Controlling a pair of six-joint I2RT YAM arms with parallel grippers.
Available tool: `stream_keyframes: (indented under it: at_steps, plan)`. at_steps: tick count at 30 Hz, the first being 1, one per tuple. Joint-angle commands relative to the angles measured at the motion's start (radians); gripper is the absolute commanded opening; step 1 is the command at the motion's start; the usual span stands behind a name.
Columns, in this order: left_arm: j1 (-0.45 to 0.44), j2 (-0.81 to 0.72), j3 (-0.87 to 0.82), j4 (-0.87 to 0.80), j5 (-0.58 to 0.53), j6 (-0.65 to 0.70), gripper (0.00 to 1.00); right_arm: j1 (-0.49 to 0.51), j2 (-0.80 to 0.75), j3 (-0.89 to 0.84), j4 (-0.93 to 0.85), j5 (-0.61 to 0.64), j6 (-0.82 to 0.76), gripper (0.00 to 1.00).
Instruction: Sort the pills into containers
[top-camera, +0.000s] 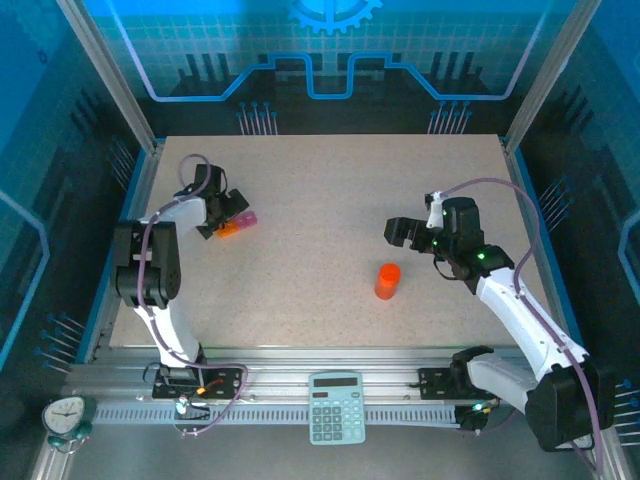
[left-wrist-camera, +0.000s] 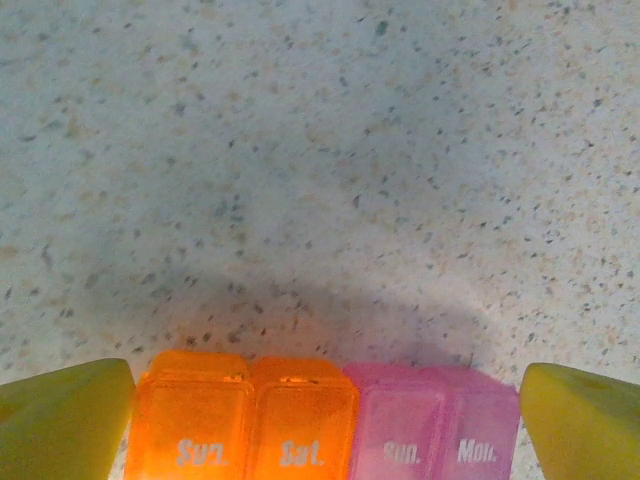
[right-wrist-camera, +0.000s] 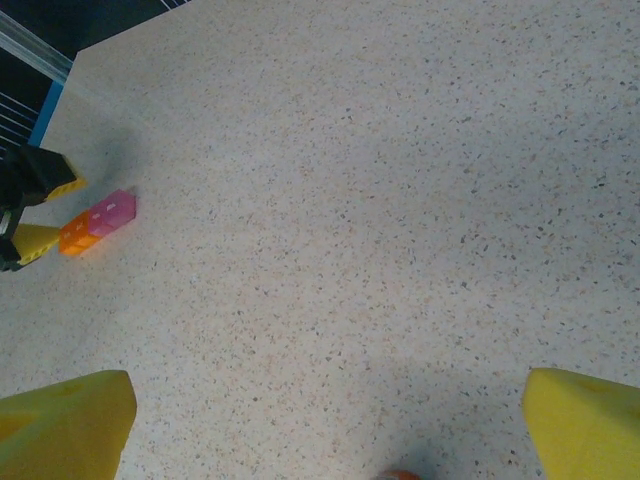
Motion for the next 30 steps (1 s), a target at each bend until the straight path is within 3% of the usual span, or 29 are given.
stream_keyframes:
  at_steps: [1,16,30]
  plan:
    - [0.011,0.037,0.035,0.013,0.047,0.023,0.99,0.014,-0.024,-0.003,-0.032,-0.007,-0.007,1.0]
    - [-0.032,0.09,0.079,0.067,0.167,0.024,0.99,0.05,0.007,0.006,-0.029,-0.006,0.004,0.99]
    - [-0.161,0.194,0.234,0.034,0.278,0.059,0.99,0.079,0.023,0.005,-0.021,0.013,0.013,0.99]
